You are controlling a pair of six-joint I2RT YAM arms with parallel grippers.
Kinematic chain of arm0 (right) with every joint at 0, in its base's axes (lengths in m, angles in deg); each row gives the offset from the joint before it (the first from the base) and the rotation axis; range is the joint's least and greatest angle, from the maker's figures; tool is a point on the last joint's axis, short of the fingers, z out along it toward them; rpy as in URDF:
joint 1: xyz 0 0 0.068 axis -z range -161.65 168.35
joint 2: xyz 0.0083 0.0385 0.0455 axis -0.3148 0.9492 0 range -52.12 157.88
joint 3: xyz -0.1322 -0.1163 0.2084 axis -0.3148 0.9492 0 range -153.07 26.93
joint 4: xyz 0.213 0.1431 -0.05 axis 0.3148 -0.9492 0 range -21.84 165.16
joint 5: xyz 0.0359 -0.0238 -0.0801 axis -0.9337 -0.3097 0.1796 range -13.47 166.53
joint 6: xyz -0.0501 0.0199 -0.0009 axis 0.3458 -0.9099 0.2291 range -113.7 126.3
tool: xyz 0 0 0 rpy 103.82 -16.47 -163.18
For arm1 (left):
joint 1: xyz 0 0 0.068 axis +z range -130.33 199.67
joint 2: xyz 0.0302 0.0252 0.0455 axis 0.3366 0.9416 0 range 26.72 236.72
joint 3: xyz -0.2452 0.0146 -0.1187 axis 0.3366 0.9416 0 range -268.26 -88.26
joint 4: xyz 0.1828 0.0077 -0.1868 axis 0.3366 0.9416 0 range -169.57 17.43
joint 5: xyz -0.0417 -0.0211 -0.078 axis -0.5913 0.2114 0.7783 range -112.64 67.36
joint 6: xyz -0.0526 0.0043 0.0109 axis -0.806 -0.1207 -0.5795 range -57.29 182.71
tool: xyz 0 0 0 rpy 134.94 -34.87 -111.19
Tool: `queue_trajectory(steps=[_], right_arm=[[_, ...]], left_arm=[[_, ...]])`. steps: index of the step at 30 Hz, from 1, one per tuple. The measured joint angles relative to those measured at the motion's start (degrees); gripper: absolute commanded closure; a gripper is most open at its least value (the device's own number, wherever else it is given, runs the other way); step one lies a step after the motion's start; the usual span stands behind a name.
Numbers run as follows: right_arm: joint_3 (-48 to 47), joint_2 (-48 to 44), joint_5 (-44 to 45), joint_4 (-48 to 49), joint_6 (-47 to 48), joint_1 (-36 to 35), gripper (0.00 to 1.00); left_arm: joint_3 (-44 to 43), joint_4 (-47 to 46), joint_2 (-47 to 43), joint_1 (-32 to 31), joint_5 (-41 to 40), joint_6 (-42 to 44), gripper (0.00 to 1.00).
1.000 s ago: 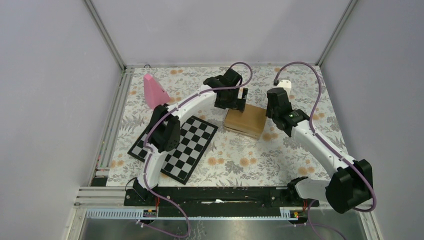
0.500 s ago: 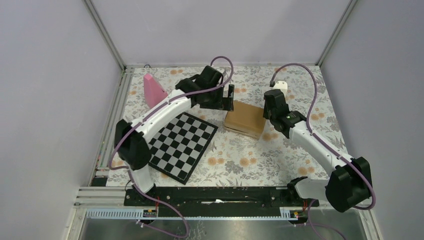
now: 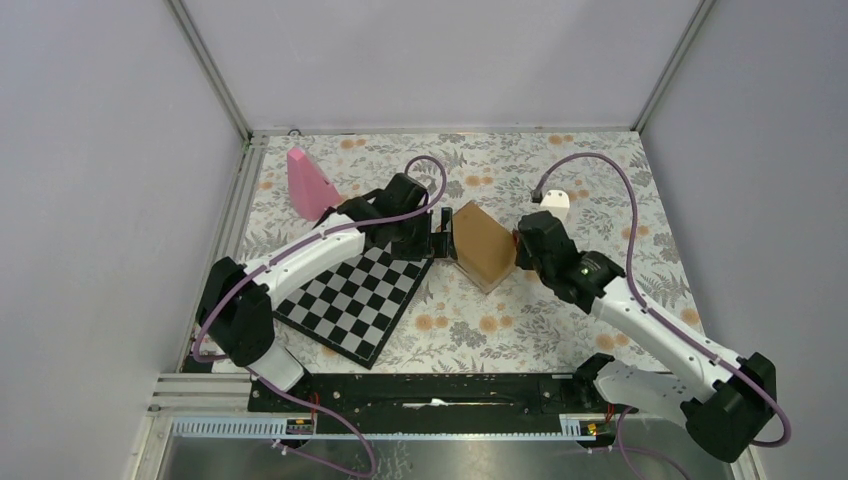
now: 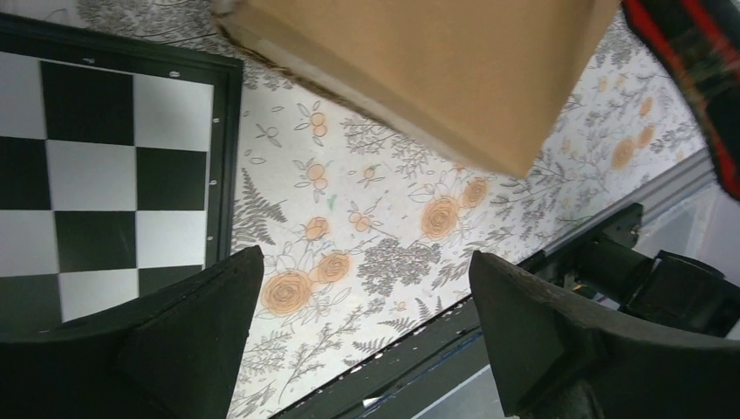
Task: Unpack the express box
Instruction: Adjust the express box at the center of the board.
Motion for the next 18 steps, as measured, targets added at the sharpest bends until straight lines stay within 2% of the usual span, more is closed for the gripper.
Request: queue_trajectory(steps=[4, 11, 18], right_arm=[[1.0, -2.4, 0.9, -2.0, -1.7, -1.5, 1.0], [-0.2, 0.6, 3.9, -3.1, -0.6, -1.4, 1.0], [-2.6, 1.1, 6.6, -3.7, 1.7, -1.4, 1.0]], left_arm=[[1.0, -3.7, 0.0, 0.0, 2.8, -1.0, 0.03], [4.0, -9.6, -0.1, -0.5, 6.5, -4.0, 0.03], [3.7, -9.6, -0.1, -5.3, 2.1, -4.9, 0.03]])
